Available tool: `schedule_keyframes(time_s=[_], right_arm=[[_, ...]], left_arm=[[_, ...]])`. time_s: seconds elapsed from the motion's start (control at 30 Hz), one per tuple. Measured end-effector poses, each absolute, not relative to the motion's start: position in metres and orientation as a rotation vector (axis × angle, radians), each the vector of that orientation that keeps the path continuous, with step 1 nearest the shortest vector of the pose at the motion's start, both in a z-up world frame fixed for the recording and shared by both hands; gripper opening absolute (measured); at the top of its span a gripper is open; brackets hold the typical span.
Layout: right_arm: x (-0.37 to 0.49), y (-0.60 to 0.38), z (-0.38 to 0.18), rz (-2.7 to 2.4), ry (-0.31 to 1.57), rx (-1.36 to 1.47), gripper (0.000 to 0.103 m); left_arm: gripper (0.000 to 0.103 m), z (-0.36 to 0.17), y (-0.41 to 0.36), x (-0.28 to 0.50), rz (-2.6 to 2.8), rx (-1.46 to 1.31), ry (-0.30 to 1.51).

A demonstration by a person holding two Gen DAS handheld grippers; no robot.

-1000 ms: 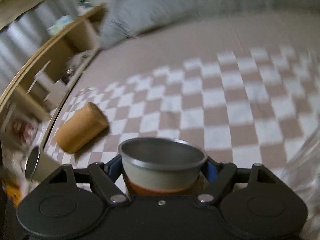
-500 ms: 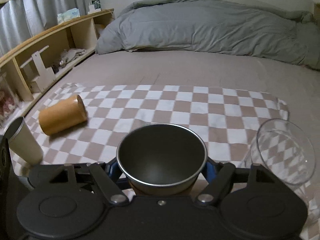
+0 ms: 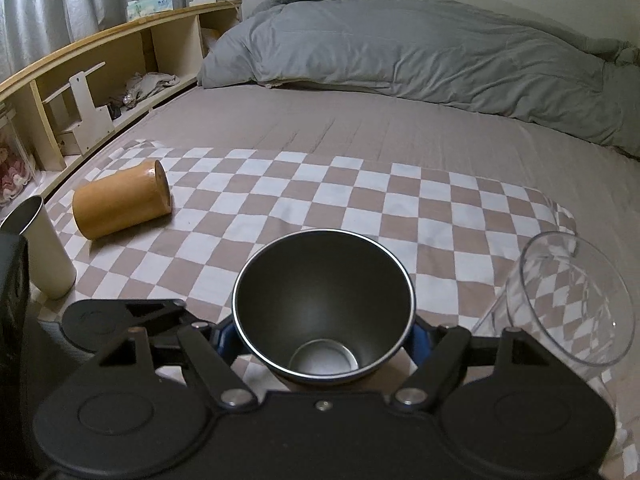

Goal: Flip cup upright

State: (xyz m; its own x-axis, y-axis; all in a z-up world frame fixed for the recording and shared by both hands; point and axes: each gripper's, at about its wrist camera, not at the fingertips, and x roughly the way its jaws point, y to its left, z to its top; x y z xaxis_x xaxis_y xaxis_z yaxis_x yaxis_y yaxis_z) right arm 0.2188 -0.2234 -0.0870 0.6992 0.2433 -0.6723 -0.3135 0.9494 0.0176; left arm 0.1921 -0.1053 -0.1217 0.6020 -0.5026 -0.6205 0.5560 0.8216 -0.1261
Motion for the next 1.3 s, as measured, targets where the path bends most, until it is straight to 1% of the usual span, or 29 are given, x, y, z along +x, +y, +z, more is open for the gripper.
schedule_keyframes(time_s=[0.03,0.23,0.37,0.5,0.6,0.9,1.17,1.3], right_arm=[[0.218,-0.224,-0.085,0.31,0.729,-0.098,0.085],[0.203,-0.229,-0.065,0.299,0.71,-0.058,0.096],[0.187,-0.235,-0.049,0.31,0.698,-0.021,0.096],[0.167,-0.24,-0.034,0.297,0.649,-0.009,0.1],[0.146,-0.246,-0.027,0.266,0.617,-0.017,0.102],[0.098,-0.257,-0.015,0.174,0.51,-0.026,0.103],[0.06,-0.259,-0.013,0.17,0.462,0.039,0.103],[0.045,-0.25,-0.017,0.147,0.44,0.008,0.103]], left_arm=[[0.082,-0.118,-0.103,0.192,-0.613,0.069,0.695],[0.092,-0.094,-0.086,0.176,-0.609,0.027,0.66],[0.092,-0.077,-0.079,0.161,-0.557,0.05,0.65],[0.092,-0.06,-0.071,0.145,-0.472,0.083,0.636],[0.096,-0.047,-0.06,0.134,-0.408,0.076,0.631],[0.103,-0.025,-0.023,0.1,-0.253,0.034,0.609],[0.103,-0.01,-0.007,0.067,-0.18,0.018,0.569],[0.103,-0.006,-0.003,0.054,-0.154,0.02,0.551]])
